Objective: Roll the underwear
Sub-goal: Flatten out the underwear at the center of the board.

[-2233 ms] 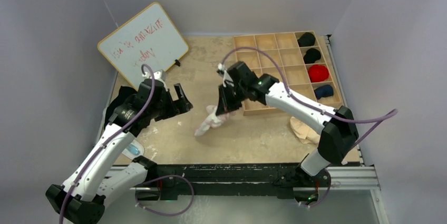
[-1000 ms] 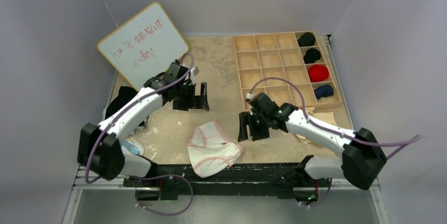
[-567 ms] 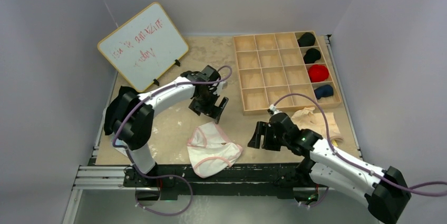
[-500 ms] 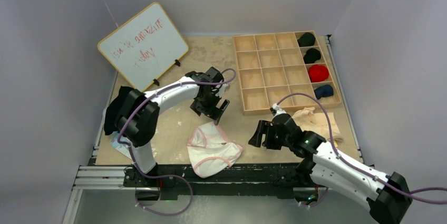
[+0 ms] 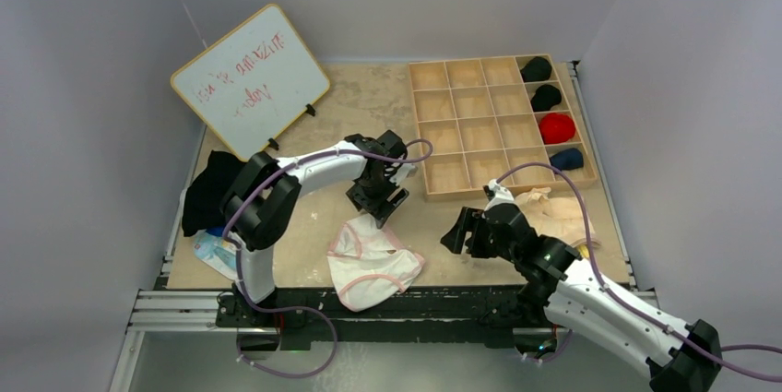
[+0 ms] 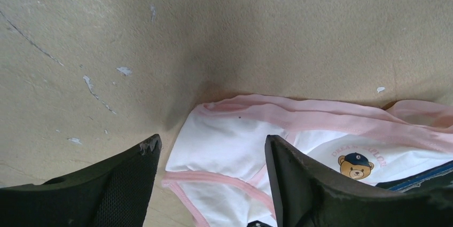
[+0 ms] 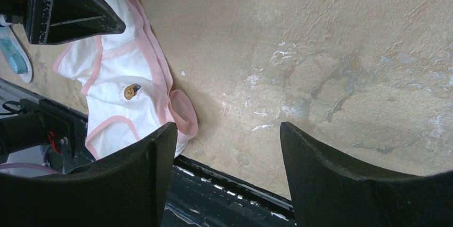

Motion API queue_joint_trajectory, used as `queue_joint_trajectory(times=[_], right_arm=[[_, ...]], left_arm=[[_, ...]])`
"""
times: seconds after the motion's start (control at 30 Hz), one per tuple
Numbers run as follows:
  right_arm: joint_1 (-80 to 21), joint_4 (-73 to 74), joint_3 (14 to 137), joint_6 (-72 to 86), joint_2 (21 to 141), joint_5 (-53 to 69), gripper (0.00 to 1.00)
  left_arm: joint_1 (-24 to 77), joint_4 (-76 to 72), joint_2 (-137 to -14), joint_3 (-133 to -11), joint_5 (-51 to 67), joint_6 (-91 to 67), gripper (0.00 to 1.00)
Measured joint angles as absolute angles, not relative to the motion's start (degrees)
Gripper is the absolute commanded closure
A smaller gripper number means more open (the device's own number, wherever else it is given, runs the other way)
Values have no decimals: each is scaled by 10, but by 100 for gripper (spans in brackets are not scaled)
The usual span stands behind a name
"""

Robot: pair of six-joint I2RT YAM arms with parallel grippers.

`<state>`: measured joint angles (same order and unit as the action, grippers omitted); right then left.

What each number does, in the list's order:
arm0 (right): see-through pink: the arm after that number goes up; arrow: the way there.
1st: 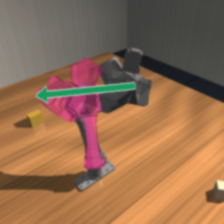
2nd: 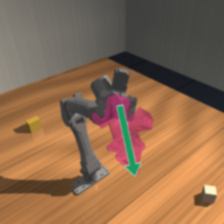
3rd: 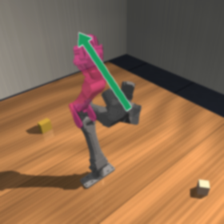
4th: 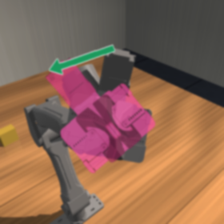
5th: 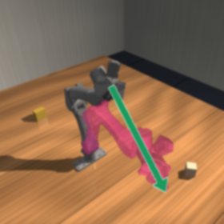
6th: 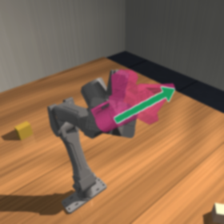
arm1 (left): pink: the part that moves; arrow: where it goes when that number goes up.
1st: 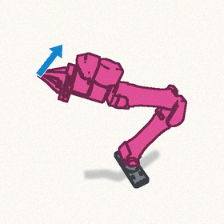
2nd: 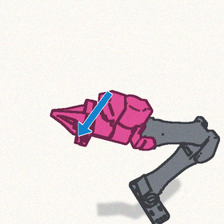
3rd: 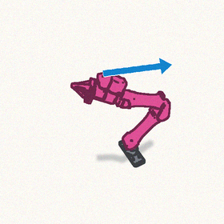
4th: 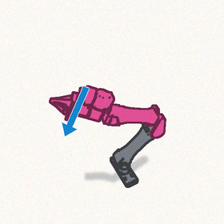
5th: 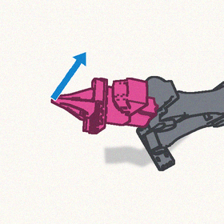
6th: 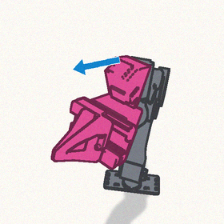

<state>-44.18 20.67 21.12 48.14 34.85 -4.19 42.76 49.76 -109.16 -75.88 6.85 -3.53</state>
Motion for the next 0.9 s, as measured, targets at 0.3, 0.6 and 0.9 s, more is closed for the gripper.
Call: queue_joint_trajectory(times=[0.3,0.6,0.9], right_arm=[[-442,188,211,463,390,-37,28],[-442,168,211,454,406,-27,32],[-442,79,214,419,482,46,32]], left_arm=[[430,459,-1110,-760,69,-34,53],[432,454,-1102,-743,66,-40,100],[375,438,-903,-720,29,-129,100]])
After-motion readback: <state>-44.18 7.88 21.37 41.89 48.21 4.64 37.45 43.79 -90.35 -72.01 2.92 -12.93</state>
